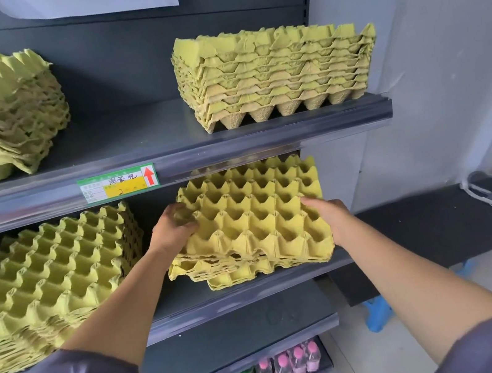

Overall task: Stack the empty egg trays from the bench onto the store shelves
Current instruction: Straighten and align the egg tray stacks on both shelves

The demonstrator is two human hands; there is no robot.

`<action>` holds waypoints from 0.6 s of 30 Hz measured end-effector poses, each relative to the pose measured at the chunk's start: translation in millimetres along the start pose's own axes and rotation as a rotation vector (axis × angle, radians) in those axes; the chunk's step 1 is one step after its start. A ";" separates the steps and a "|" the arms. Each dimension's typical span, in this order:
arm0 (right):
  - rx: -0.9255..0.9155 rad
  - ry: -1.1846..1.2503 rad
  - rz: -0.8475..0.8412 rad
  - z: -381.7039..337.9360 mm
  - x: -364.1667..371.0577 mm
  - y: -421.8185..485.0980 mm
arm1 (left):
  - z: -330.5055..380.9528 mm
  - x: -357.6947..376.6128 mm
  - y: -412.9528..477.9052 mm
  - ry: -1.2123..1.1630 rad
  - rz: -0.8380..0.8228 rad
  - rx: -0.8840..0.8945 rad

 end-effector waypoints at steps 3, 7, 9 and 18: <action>-0.015 0.043 0.101 -1.3 -10.2 -6.2 | 9.0 3.1 -1.8 0.193 0.051 0.020; -0.020 0.139 0.223 0.5 -11.7 -14.1 | 30.4 13.9 -23.6 0.462 0.239 0.093; -0.035 0.171 0.295 1.1 -10.4 -20.9 | 44.0 25.9 -42.9 0.466 0.264 0.188; -0.008 0.354 0.335 17.8 55.5 -64.0 | 43.8 78.1 -90.5 0.499 -0.064 0.459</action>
Point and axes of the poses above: each hand's wrist, its own y-axis towards the middle knuckle, its own x-axis out of the palm, z = x × y, the point moved 6 cm from there along y, towards the middle knuckle, and after that the axes turned 13 degrees about -x, right-handed, at the moved point
